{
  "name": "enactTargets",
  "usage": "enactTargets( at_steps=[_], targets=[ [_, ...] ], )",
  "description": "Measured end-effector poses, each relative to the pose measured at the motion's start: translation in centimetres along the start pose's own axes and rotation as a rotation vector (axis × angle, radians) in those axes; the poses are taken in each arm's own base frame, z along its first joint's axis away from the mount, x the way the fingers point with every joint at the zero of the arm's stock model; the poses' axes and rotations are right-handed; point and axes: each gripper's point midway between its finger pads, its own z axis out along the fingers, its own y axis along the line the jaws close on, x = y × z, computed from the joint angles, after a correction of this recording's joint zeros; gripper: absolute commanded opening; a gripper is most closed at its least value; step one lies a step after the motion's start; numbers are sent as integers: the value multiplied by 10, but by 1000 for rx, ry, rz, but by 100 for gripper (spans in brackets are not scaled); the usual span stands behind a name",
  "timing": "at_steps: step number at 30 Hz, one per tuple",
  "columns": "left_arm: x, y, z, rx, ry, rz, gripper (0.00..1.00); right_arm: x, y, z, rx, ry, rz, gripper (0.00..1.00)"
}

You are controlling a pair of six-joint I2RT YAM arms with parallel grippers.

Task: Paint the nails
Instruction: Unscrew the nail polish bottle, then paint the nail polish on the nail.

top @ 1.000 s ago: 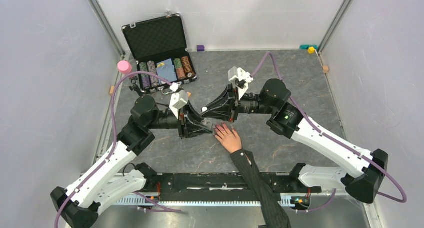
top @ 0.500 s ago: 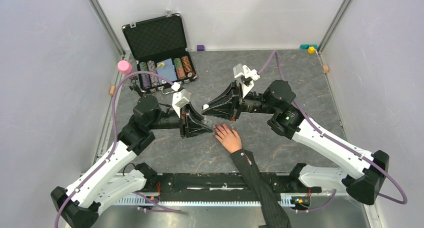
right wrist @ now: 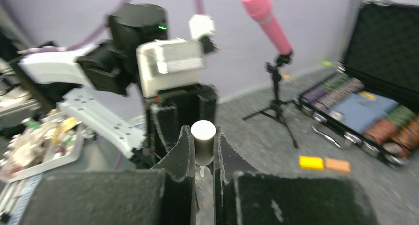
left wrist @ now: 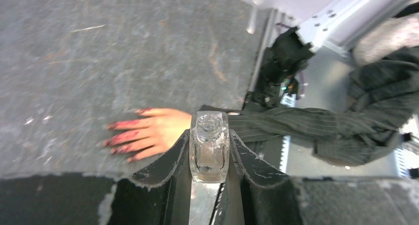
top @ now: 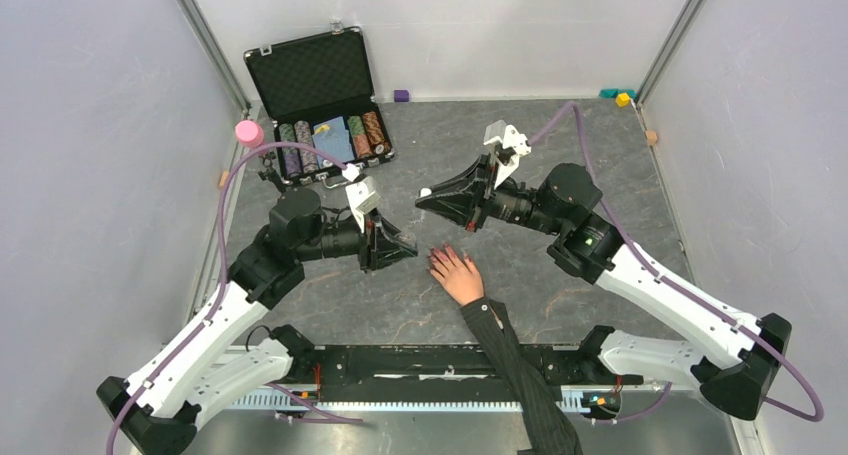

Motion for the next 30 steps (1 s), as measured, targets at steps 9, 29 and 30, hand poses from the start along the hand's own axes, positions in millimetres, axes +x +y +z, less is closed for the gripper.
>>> enactTargets(
  at_steps=[9,29,30],
  targets=[
    [7,50,-19,-310,63,15,2,41,-87,-35,387,95,-7,0],
    [22,106,-39,-490,59,-51,2,209,-160,-64,482,402,98,0],
    [22,107,-39,-491,60,-54,2,213,-162,-63,475,406,97,0]
  ],
)
